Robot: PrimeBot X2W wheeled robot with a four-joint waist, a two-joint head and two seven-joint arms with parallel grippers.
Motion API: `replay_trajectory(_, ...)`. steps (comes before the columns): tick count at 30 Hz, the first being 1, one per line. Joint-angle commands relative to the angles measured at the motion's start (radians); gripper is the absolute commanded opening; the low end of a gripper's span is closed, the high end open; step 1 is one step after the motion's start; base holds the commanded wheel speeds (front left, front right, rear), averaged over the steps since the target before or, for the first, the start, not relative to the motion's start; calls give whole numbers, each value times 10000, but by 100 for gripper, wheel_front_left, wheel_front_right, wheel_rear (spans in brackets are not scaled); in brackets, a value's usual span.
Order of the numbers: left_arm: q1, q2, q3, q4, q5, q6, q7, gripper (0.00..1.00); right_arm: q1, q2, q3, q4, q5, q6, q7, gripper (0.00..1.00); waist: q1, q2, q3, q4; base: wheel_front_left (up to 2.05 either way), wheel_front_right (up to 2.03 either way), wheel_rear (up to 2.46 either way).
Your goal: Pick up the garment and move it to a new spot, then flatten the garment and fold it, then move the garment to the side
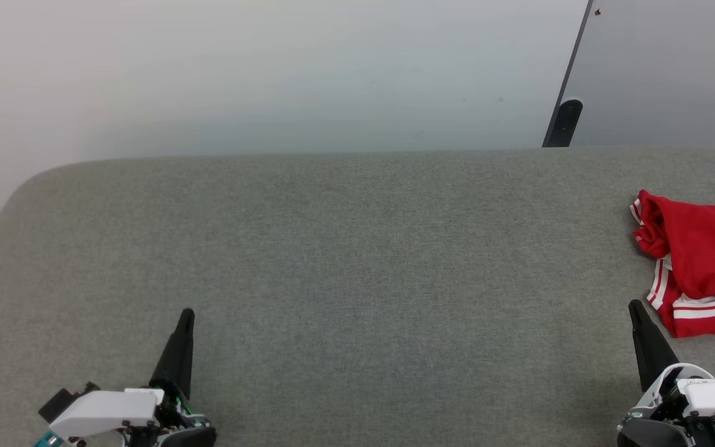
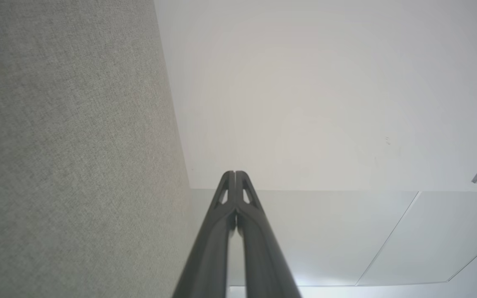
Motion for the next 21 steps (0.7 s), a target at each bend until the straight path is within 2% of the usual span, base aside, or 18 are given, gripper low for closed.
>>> replay_trajectory(1, -83, -12, 22, -19, -30, -39, 27, 0, -28, 27, -6, -34, 45, -10, 21, 0, 0, 0, 0, 0, 0, 0, 0)
replay_trajectory(21, -83, -12, 22, -19, -31, -40, 27, 0, -28, 27, -5, -34, 45, -10, 21, 0, 0, 0, 0, 0, 0, 0, 0)
